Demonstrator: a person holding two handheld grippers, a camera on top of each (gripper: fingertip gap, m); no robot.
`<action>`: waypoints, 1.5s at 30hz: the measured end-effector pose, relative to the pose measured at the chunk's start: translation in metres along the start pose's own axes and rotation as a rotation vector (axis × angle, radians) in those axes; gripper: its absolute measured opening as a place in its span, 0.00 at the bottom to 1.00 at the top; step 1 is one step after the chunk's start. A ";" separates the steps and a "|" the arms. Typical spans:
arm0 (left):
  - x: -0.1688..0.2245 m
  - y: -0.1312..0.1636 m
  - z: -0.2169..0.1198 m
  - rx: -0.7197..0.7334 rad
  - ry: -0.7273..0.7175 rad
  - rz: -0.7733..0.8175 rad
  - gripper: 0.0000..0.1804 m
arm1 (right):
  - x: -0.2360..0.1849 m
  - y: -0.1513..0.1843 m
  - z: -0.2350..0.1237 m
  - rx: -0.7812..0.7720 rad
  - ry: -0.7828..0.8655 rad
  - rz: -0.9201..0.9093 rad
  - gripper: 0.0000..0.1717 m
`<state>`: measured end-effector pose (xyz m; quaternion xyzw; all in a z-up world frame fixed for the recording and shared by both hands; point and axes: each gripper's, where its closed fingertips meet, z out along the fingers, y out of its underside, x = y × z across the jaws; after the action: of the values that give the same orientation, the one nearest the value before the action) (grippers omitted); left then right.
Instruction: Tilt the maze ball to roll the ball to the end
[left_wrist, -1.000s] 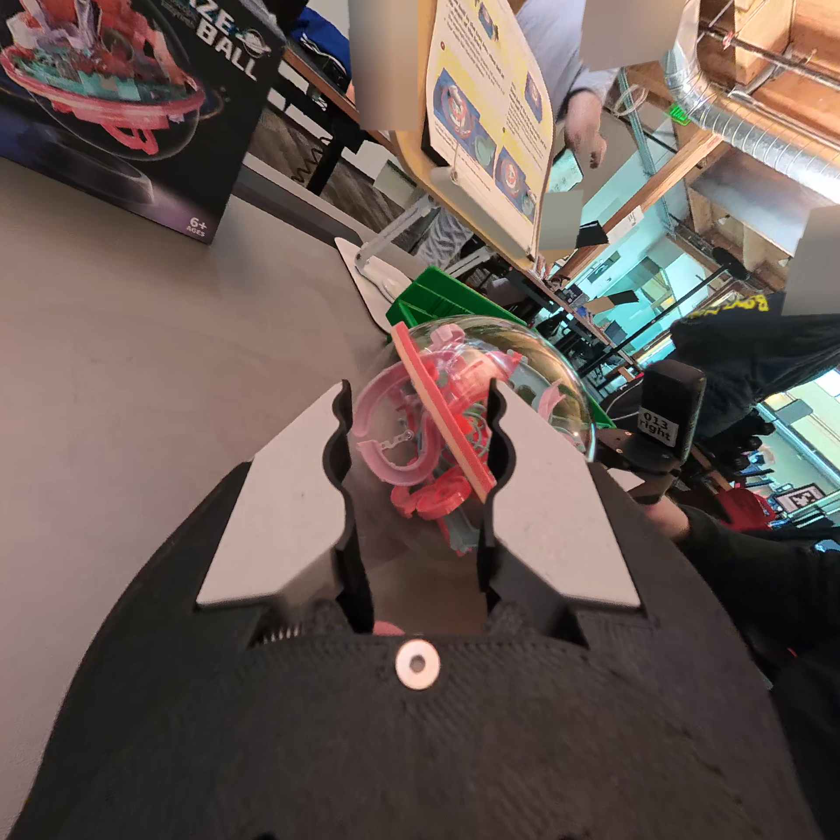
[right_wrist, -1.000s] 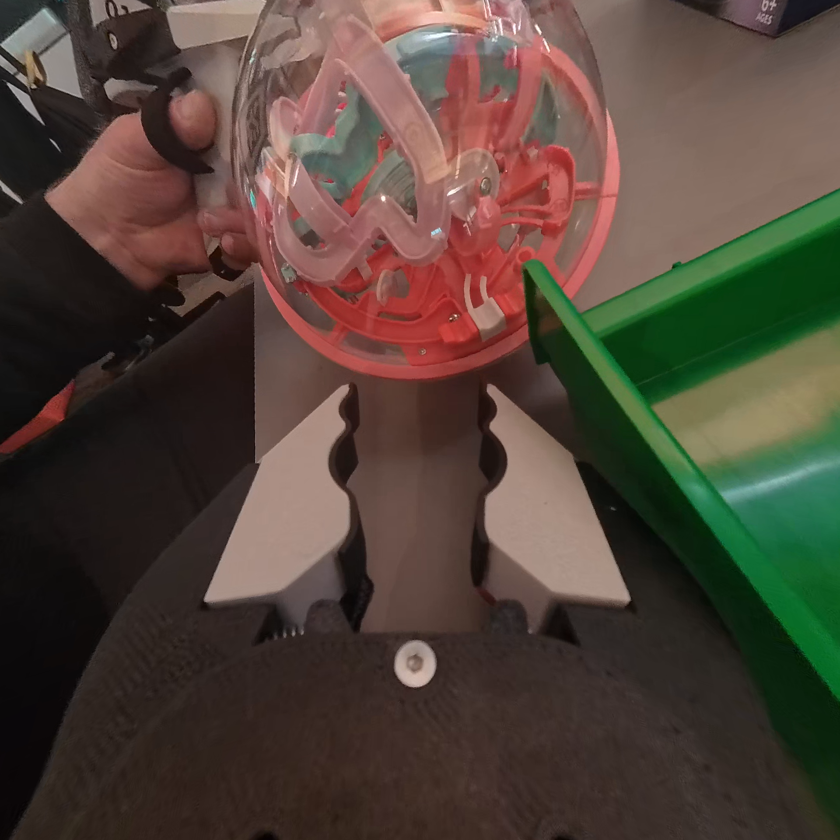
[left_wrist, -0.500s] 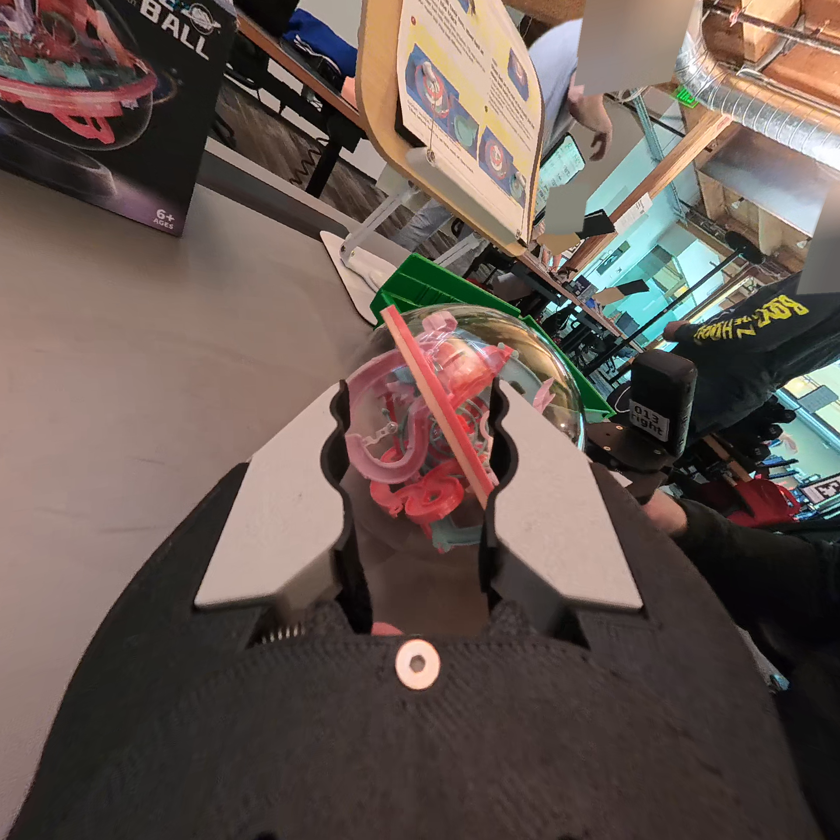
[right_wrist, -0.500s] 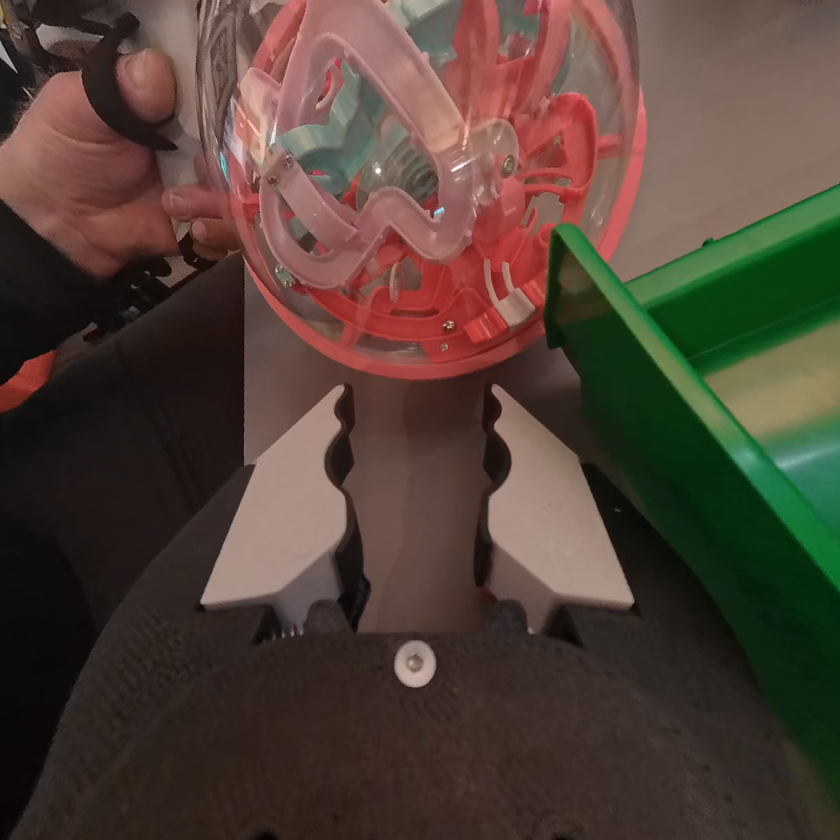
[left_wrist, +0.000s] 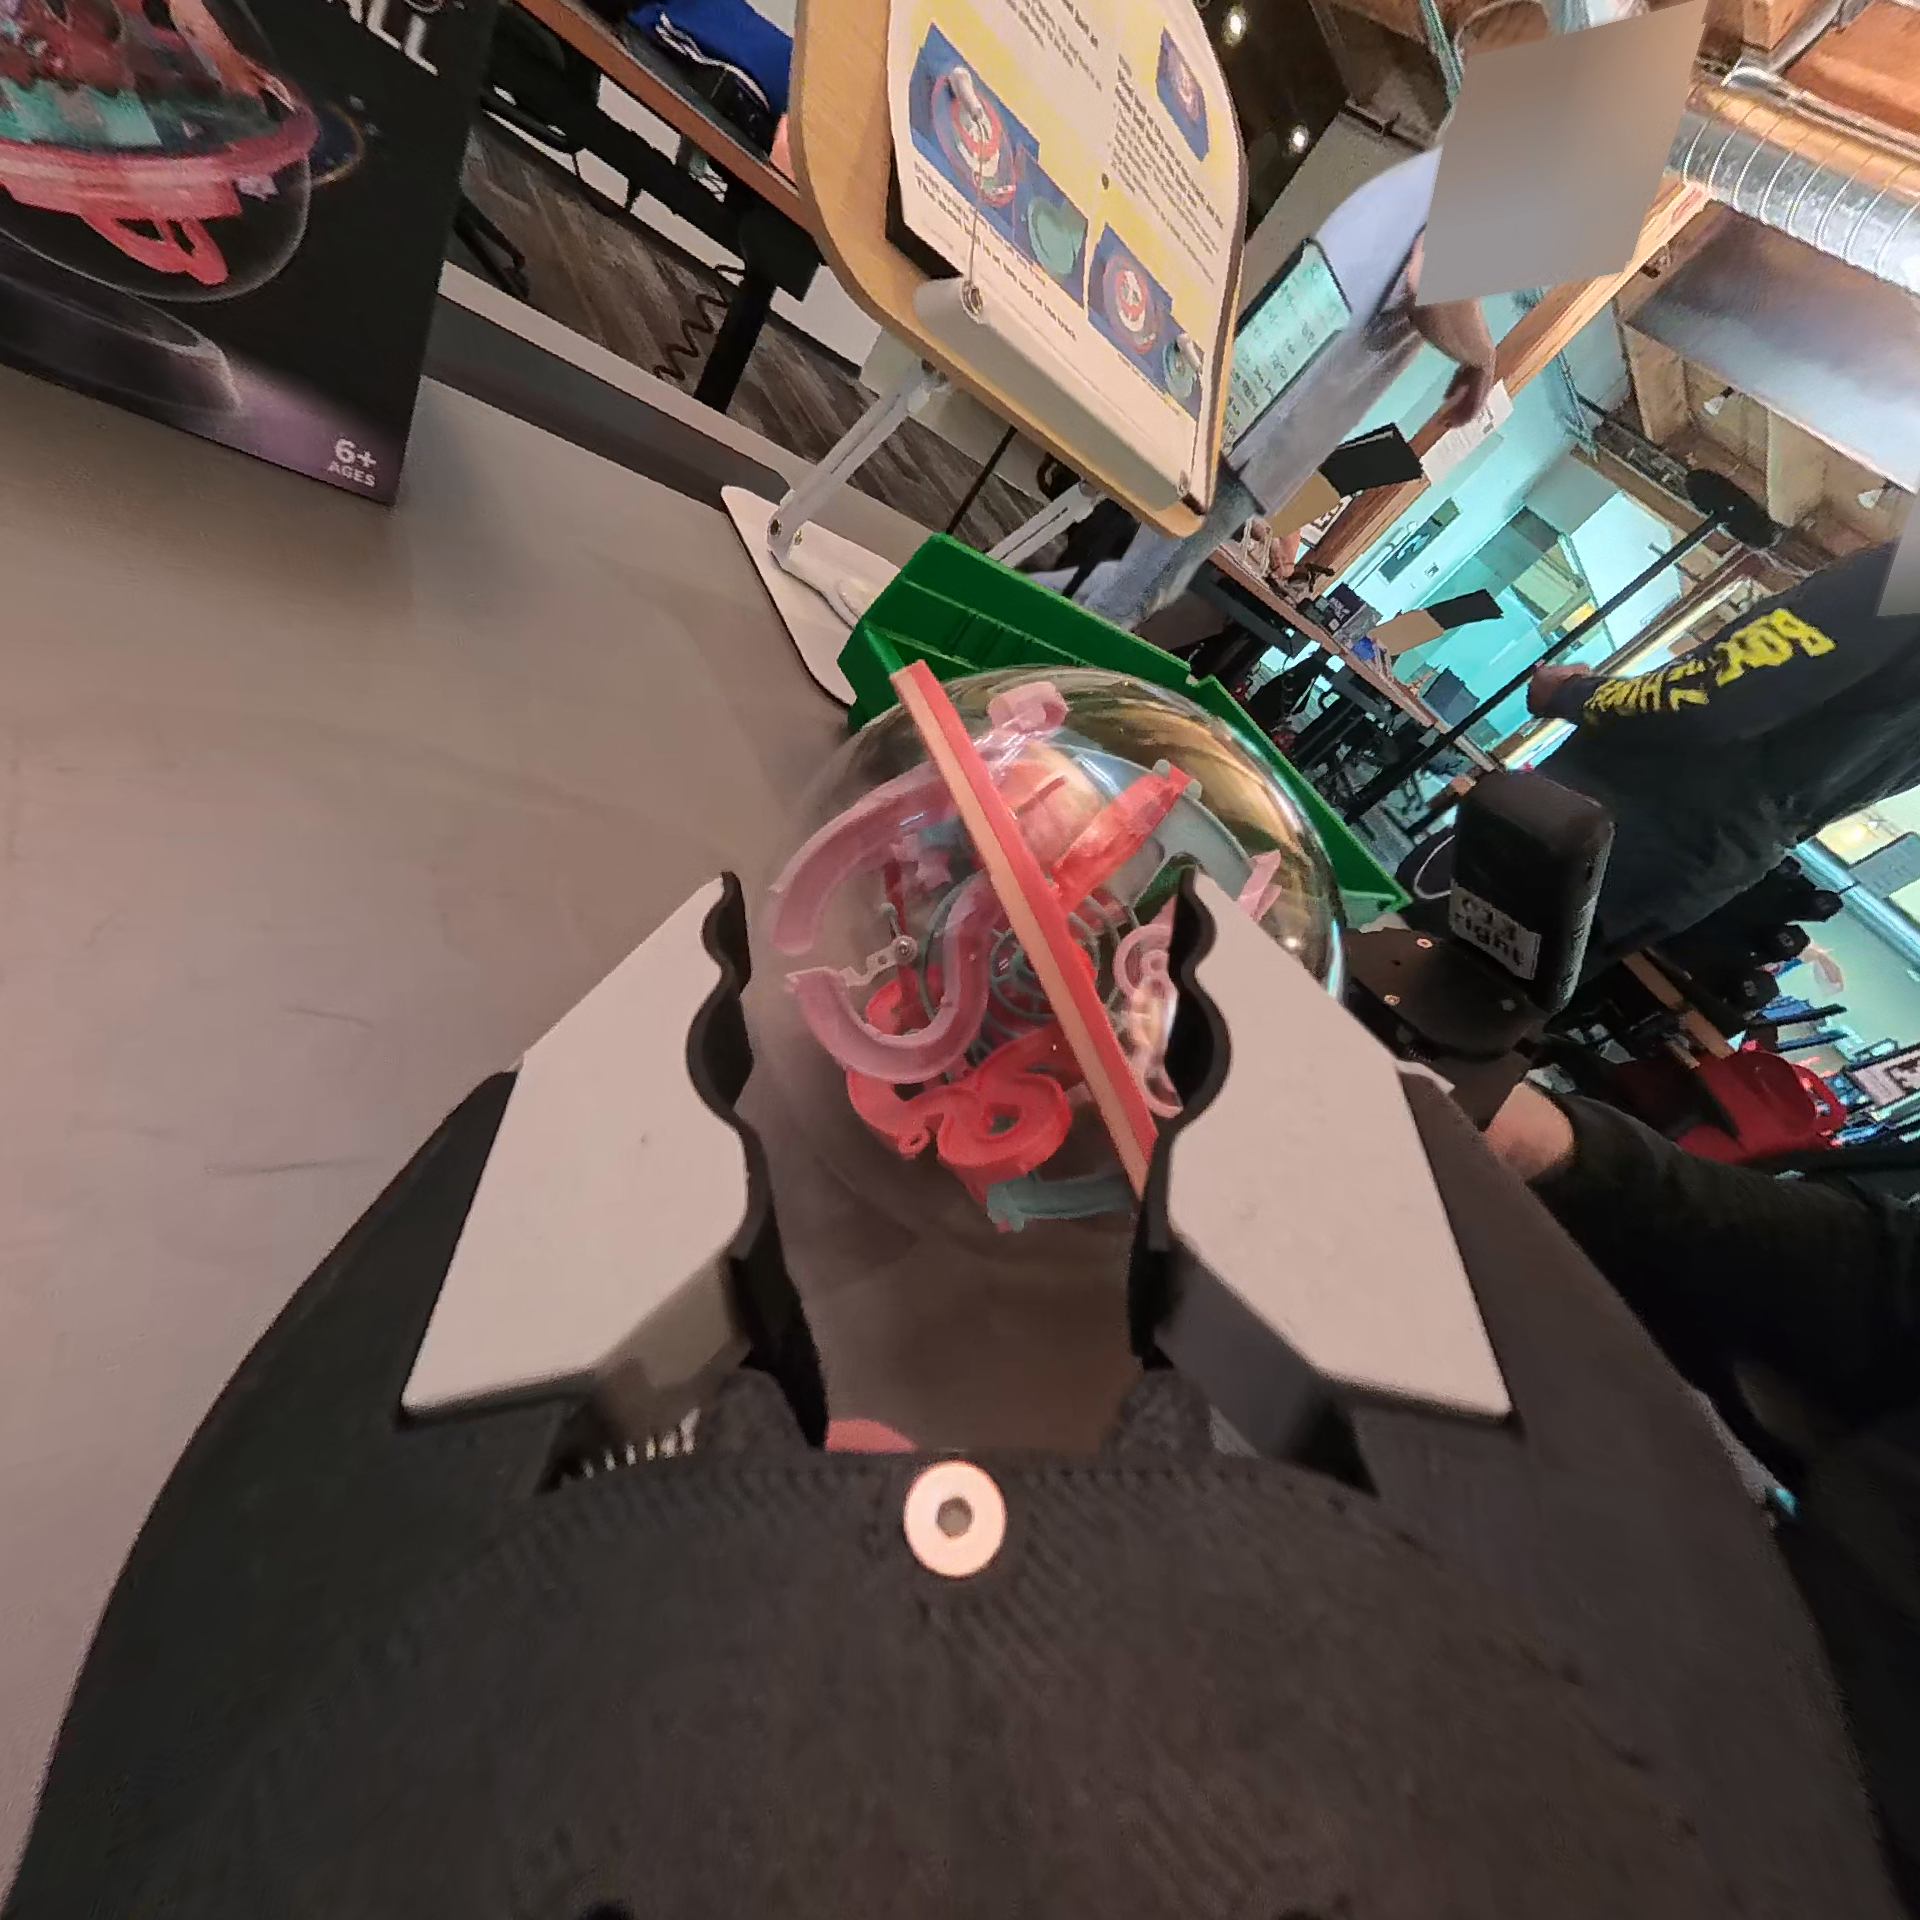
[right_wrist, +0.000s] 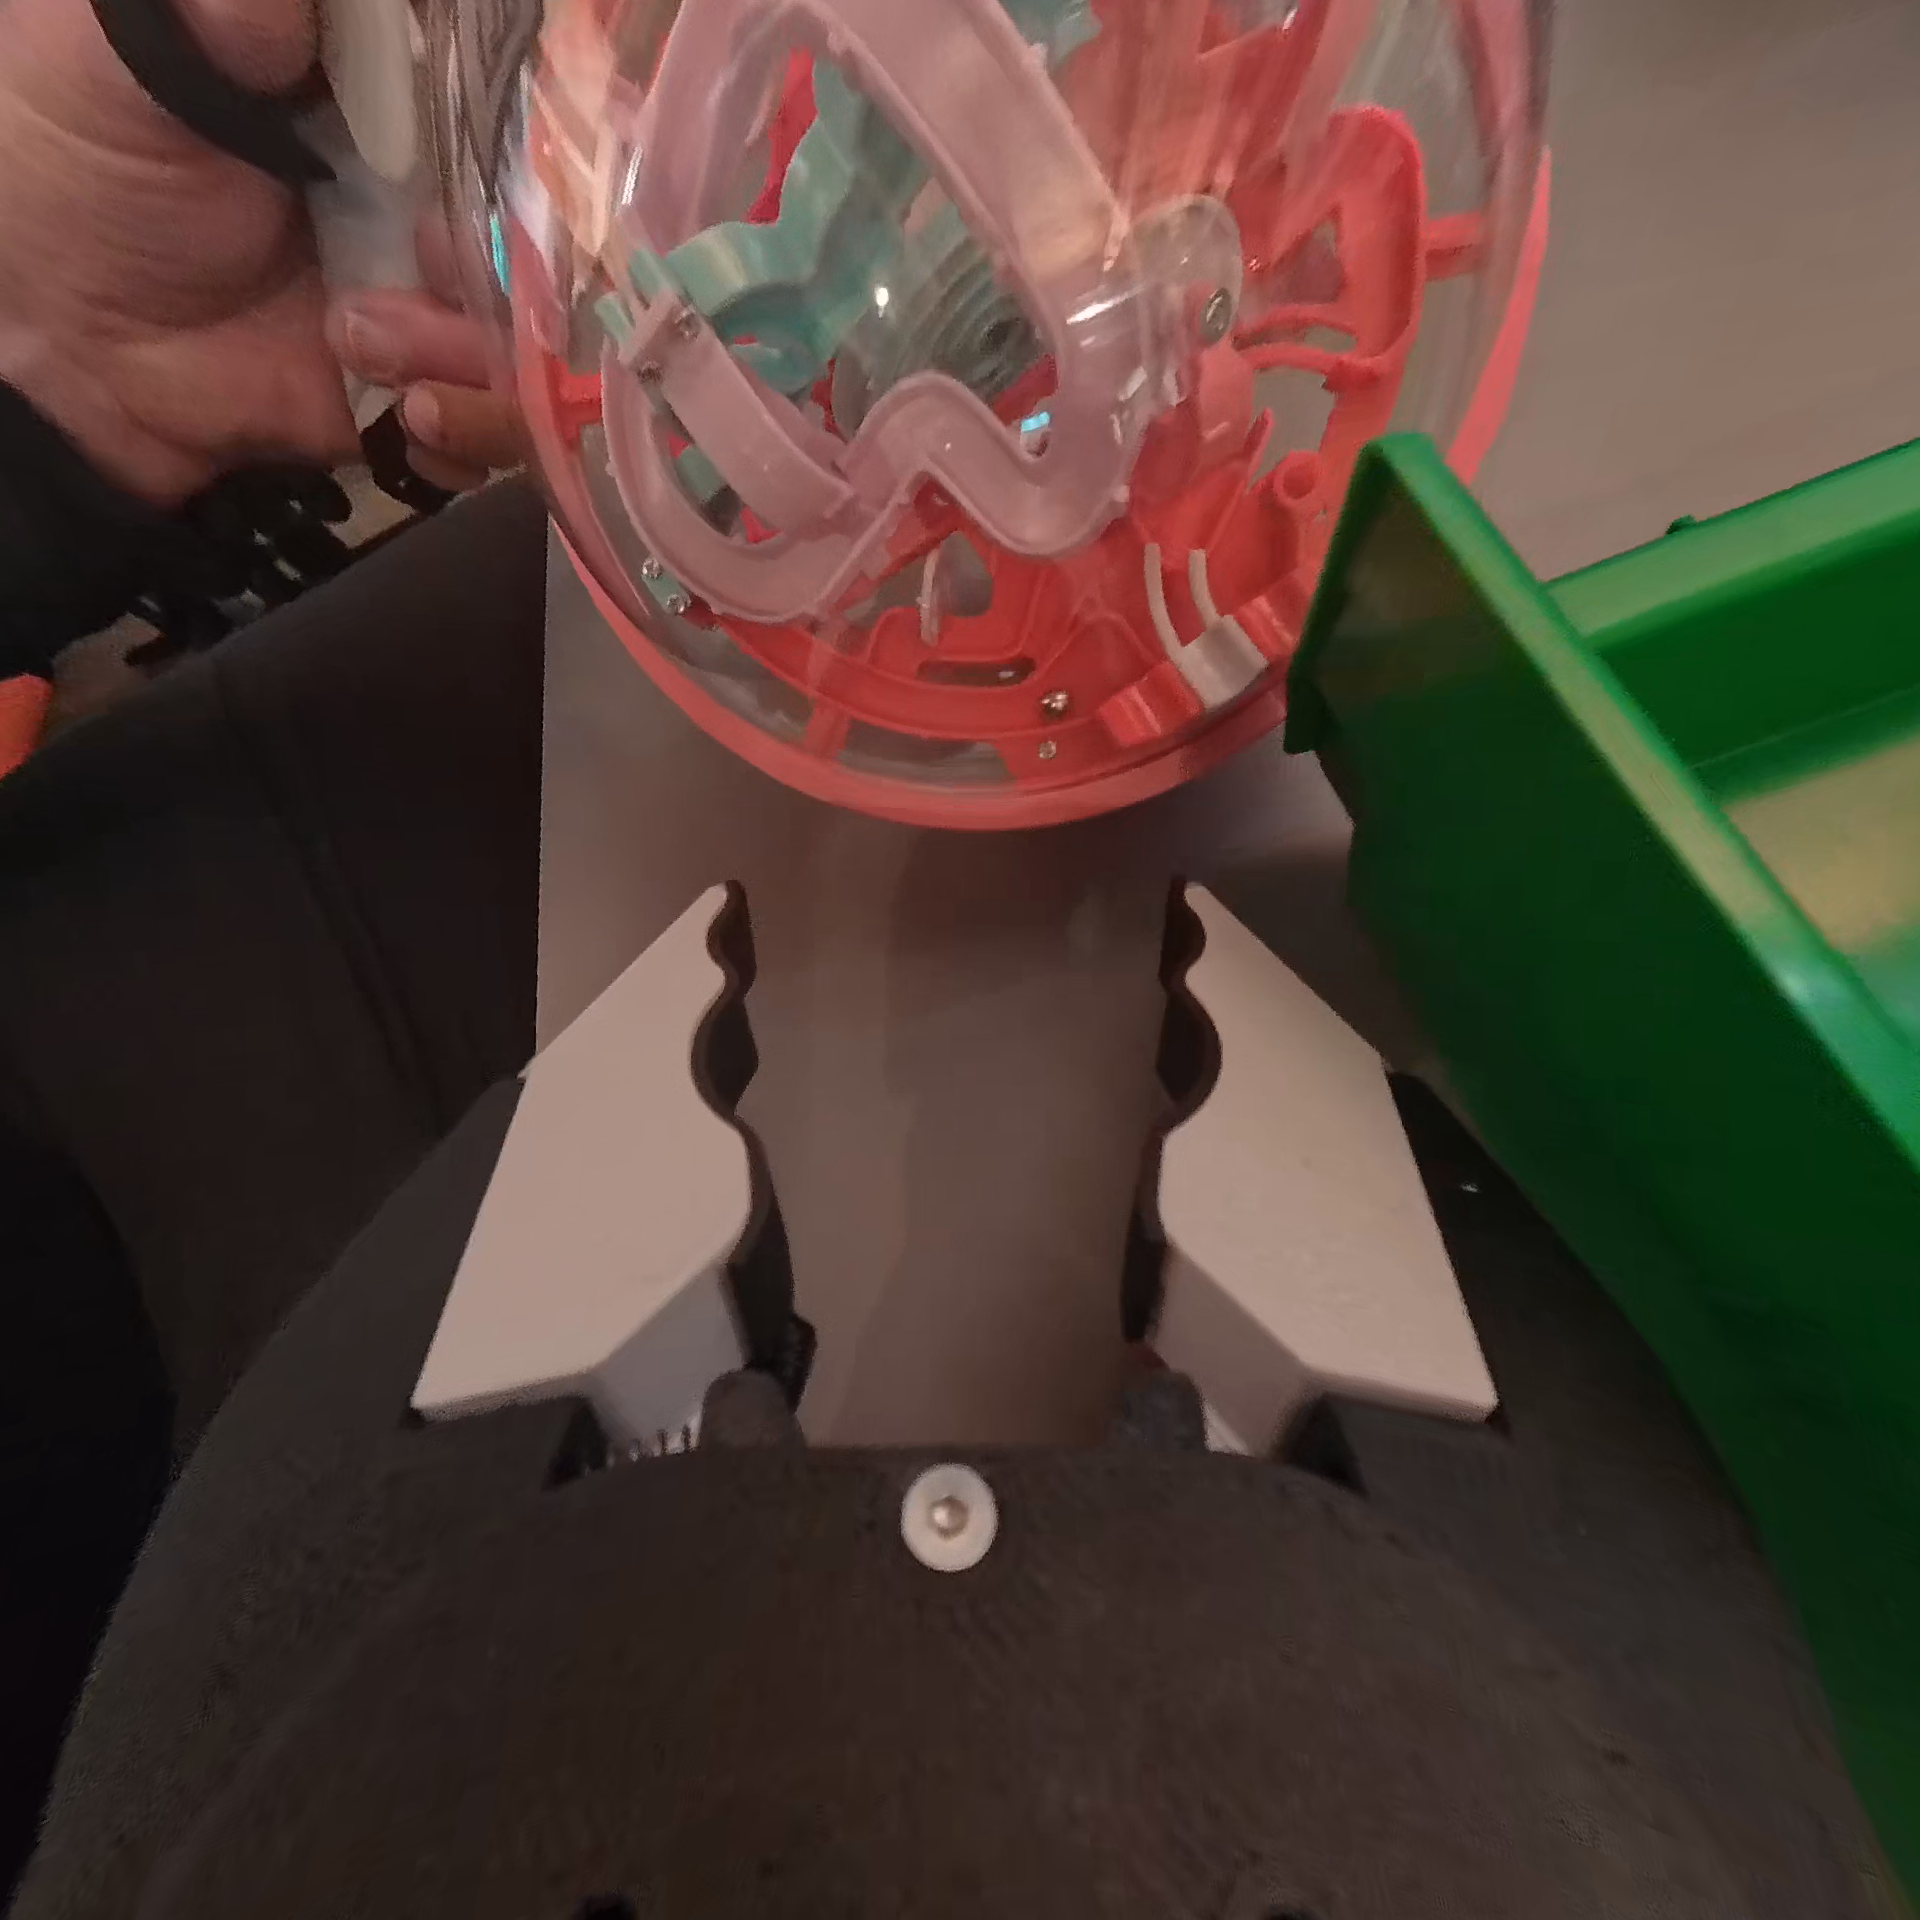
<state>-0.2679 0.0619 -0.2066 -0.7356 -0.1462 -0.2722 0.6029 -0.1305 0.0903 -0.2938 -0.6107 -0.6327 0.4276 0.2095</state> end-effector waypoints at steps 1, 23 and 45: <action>0.001 0.002 0.000 -0.005 -0.005 0.010 0.46 | -0.002 0.003 0.001 -0.017 -0.003 -0.012 0.47; -0.004 -0.002 -0.007 -0.171 -0.162 0.234 0.86 | 0.037 0.070 -0.087 -0.156 0.212 -0.138 0.48; -0.128 0.004 0.012 -0.377 -0.379 0.381 0.80 | 0.151 0.168 -0.256 -0.082 0.613 0.165 0.51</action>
<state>-0.3667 0.0869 -0.2857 -0.8860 -0.0626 -0.0352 0.4580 0.1451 0.2886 -0.3267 -0.7683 -0.5053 0.2132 0.3302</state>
